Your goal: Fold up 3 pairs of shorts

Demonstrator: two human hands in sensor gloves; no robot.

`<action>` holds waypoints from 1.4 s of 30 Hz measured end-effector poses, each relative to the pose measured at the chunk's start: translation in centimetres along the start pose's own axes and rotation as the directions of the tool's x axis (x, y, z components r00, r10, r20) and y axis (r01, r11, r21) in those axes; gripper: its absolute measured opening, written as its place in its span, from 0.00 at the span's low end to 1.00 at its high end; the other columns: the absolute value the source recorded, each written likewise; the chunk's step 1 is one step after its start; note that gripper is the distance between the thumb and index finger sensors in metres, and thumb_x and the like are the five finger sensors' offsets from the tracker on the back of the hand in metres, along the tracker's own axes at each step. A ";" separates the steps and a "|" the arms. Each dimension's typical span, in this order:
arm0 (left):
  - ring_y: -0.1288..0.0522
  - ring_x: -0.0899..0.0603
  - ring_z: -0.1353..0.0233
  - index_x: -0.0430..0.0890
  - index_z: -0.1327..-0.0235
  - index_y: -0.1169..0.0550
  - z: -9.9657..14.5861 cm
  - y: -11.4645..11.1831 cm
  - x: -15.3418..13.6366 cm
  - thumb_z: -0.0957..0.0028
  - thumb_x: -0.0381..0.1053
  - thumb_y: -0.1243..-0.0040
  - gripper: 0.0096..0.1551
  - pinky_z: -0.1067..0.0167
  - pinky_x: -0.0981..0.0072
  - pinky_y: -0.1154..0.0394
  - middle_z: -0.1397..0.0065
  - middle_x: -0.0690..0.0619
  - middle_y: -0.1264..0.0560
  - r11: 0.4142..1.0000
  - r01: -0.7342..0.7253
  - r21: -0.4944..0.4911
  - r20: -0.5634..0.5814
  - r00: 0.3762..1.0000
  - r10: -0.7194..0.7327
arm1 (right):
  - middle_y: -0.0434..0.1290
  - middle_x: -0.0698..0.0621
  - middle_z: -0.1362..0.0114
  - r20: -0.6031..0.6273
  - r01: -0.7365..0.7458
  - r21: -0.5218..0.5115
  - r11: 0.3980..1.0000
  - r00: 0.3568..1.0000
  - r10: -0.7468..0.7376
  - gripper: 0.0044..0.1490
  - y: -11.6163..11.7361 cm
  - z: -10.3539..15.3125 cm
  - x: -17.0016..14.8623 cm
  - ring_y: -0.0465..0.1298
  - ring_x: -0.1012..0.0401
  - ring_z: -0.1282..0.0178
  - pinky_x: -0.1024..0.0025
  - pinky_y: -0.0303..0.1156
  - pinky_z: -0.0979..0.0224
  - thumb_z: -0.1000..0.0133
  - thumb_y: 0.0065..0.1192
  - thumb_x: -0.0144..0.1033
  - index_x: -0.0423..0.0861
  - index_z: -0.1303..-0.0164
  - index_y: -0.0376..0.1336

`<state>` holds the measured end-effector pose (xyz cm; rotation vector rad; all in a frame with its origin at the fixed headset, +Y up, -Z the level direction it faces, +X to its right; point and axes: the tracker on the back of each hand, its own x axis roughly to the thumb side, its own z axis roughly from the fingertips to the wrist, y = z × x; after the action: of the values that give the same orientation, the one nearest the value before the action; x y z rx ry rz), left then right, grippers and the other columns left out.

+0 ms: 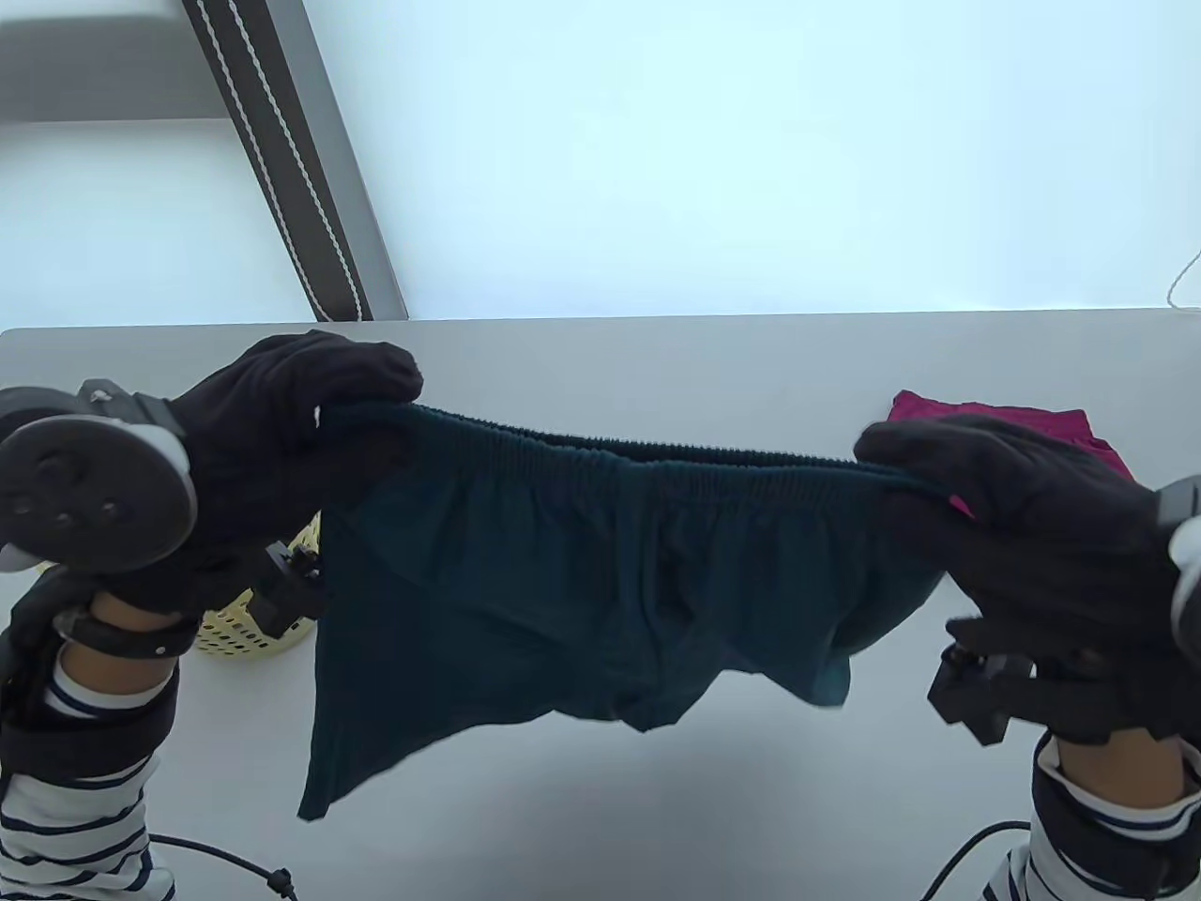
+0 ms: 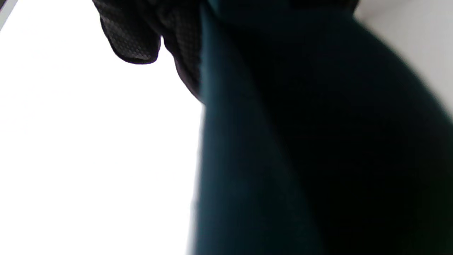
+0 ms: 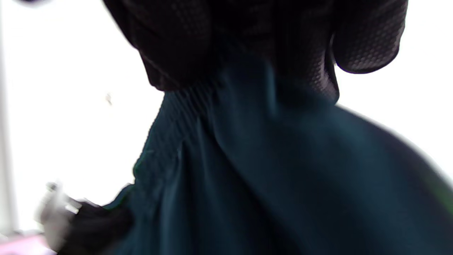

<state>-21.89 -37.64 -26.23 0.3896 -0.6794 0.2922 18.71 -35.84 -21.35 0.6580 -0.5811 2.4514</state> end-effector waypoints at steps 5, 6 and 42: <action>0.22 0.39 0.28 0.61 0.46 0.27 -4.5 -10.2 -1.5 0.53 0.62 0.45 0.22 0.27 0.32 0.33 0.20 0.44 0.32 0.819 0.451 -0.356 -0.048 0.866 -0.498 | 0.80 0.42 0.43 -0.266 -0.273 0.435 0.858 0.872 0.412 0.27 8.6 -5.9 -5.2 0.84 0.48 0.50 0.49 0.75 0.45 0.50 0.66 0.37 0.42 0.42 0.69; 0.24 0.37 0.26 0.61 0.46 0.27 -5.5 -11.9 -1.5 0.54 0.62 0.47 0.22 0.27 0.30 0.34 0.20 0.43 0.34 0.731 0.567 -0.381 -0.037 0.780 -0.624 | 0.81 0.40 0.48 -0.326 -0.281 0.473 0.835 0.824 0.463 0.27 10.6 -7.1 -6.4 0.86 0.53 0.59 0.54 0.77 0.52 0.50 0.64 0.36 0.38 0.43 0.68; 0.21 0.44 0.27 0.52 0.25 0.54 12.4 -36.4 -2.8 0.46 0.54 0.63 0.36 0.26 0.34 0.36 0.16 0.47 0.38 0.247 0.639 -0.728 0.420 0.701 -0.577 | 0.37 0.43 0.22 -0.078 -0.070 0.901 0.427 0.945 0.319 0.37 38.9 8.2 -17.3 0.40 0.39 0.24 0.42 0.47 0.28 0.44 0.47 0.38 0.55 0.26 0.41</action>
<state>-16.81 -75.80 -28.49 -0.3268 -0.5989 -0.8495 11.38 -76.41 -34.67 0.6518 0.9258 2.8986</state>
